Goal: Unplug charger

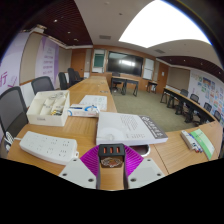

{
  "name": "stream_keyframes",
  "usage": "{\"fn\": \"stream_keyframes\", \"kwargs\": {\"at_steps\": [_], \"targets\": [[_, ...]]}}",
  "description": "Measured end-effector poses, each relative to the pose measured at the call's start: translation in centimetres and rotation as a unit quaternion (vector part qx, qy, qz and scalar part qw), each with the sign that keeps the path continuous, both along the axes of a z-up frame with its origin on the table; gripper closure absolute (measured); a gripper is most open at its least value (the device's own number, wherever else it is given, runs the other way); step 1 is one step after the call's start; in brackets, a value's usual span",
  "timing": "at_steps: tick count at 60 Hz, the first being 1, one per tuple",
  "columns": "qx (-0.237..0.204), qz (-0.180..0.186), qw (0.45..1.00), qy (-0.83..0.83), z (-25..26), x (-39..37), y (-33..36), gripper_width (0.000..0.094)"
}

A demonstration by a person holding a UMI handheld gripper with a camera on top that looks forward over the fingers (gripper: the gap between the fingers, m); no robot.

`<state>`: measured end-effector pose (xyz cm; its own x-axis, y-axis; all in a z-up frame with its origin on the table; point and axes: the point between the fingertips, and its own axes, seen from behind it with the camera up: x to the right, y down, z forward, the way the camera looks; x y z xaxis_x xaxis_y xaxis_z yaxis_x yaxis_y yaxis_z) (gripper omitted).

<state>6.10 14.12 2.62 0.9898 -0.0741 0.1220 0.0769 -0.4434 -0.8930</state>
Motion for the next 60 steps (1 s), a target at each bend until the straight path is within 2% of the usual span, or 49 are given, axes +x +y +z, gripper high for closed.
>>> {"fn": "stream_keyframes", "kwargs": {"at_steps": [1,8,11,13,20,34,47,60], "targets": [[-0.01,-0.001,1.0,-0.002,2.1,0.1,-1.2,0.0625],[-0.037,-0.009,0.999,0.0,-1.3,1.4,-2.8,0.056],[-0.038,-0.011,0.999,0.004,-1.6,1.3,-3.9,0.0492],[-0.045,-0.01,0.999,0.007,-1.8,1.3,-4.6,0.0422],[-0.071,-0.001,0.997,0.03,-1.5,0.5,-7.3,0.0081],[-0.089,-0.019,0.996,0.015,4.1,0.0,-15.2,0.0085],[-0.08,-0.006,0.997,-0.014,11.2,-2.3,-25.5,0.0084],[-0.084,0.006,0.996,-0.02,15.7,-4.6,-35.5,0.0087]]}}
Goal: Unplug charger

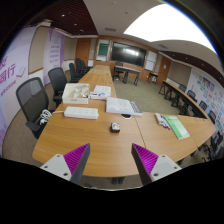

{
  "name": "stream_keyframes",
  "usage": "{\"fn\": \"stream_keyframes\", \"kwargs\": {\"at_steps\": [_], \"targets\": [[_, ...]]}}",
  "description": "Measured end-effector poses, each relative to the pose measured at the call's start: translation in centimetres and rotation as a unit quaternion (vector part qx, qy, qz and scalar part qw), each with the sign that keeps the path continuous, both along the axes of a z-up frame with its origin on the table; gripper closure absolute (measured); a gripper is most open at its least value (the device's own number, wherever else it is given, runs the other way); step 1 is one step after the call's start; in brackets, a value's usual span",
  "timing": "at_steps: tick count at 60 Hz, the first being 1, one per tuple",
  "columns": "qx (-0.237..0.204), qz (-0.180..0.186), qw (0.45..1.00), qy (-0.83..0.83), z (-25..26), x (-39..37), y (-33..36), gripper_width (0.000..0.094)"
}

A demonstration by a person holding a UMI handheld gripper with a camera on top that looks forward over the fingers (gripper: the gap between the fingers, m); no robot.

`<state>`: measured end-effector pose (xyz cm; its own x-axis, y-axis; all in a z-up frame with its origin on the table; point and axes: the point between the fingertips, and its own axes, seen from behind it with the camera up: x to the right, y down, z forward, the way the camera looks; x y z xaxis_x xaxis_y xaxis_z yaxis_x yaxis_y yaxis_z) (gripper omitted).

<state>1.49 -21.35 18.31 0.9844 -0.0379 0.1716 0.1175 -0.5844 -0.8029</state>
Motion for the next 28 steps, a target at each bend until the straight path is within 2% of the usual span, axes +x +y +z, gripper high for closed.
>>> {"fn": "stream_keyframes", "kwargs": {"at_steps": [13,28], "targets": [[0.004,0.002,1.0,0.002,1.1,-0.7,-4.9,0.0083],[0.008,-0.004,1.0,0.006,1.6,-1.0,-5.5,0.0084]]}}
